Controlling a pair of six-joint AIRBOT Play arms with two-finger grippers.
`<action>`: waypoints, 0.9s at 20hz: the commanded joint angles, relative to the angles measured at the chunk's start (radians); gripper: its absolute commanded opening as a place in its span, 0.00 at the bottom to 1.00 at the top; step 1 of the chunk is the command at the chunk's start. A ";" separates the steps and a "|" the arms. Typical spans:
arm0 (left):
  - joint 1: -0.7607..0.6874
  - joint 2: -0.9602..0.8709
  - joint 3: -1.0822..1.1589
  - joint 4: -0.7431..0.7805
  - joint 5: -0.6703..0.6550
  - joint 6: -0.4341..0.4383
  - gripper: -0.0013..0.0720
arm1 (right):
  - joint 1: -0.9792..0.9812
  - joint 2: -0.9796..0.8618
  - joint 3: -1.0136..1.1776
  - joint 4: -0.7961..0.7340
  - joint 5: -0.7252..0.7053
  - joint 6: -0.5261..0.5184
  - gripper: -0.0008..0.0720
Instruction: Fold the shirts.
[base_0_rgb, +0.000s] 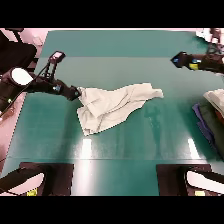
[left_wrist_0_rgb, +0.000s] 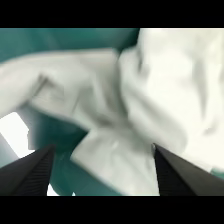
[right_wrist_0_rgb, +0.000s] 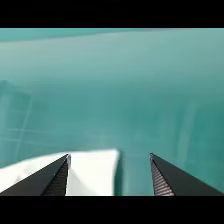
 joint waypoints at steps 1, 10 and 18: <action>0.000 -0.001 -0.001 0.206 -0.195 -0.048 1.00 | -0.101 0.129 -0.130 -0.009 0.030 0.002 0.80; -0.001 -0.001 -0.186 -0.127 0.026 0.945 0.90 | -0.178 0.393 -0.505 0.001 -0.078 0.000 0.80; -0.001 -0.142 -0.258 -0.387 0.161 1.482 0.68 | -0.178 0.416 -0.551 0.001 -0.114 -0.001 0.80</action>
